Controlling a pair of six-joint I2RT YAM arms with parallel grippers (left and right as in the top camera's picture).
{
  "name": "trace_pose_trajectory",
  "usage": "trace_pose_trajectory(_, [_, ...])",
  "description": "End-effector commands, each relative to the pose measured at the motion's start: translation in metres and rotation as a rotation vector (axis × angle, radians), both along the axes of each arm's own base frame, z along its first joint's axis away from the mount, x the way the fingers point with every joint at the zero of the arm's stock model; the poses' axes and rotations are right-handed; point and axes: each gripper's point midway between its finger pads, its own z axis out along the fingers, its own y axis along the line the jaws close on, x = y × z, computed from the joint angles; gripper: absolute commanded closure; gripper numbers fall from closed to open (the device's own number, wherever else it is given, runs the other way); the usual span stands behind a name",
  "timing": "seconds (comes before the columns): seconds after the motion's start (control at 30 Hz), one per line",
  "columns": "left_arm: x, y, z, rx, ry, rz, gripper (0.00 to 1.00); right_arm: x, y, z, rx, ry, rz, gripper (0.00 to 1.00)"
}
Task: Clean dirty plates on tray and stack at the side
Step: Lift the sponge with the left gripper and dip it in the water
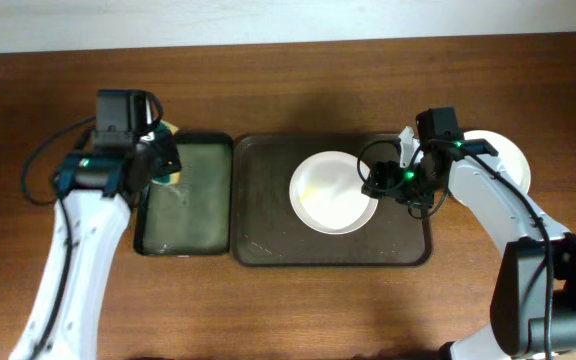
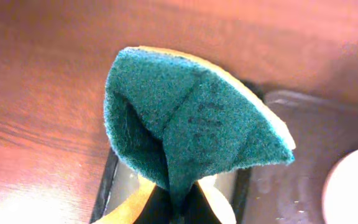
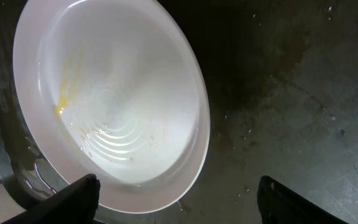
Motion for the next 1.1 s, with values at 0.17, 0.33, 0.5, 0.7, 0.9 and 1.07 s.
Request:
trace_pose_trajectory(0.17, [-0.009, -0.003, 0.032, -0.016, -0.076, -0.013, 1.0, 0.004, 0.003, 0.004, 0.005, -0.014, 0.014, 0.18])
trace_pose_trajectory(0.33, [-0.009, -0.003, 0.032, -0.016, -0.075, -0.014, 1.0, 0.004, 0.003, 0.004, 0.005, -0.014, 0.013, 0.18])
trace_pose_trajectory(0.5, [-0.01, -0.003, 0.032, -0.017, -0.074, -0.014, 1.0, 0.004, 0.003, 0.004, 0.004, -0.014, 0.014, 0.18])
trace_pose_trajectory(0.7, [-0.013, -0.023, 0.028, -0.084, -0.05, -0.118, 1.0, 0.004, 0.003, 0.004, 0.005, -0.015, 0.014, 0.18])
trace_pose_trajectory(0.9, [-0.019, -0.025, 0.011, -0.08, 0.019, -0.132, 1.0, 0.002, 0.003, 0.003, 0.004, -0.009, 0.017, 0.18])
trace_pose_trajectory(1.07, [-0.018, -0.038, 0.003, -0.112, 0.045, -0.17, 1.0, 0.002, 0.003, 0.003, 0.004, -0.008, 0.017, 0.18])
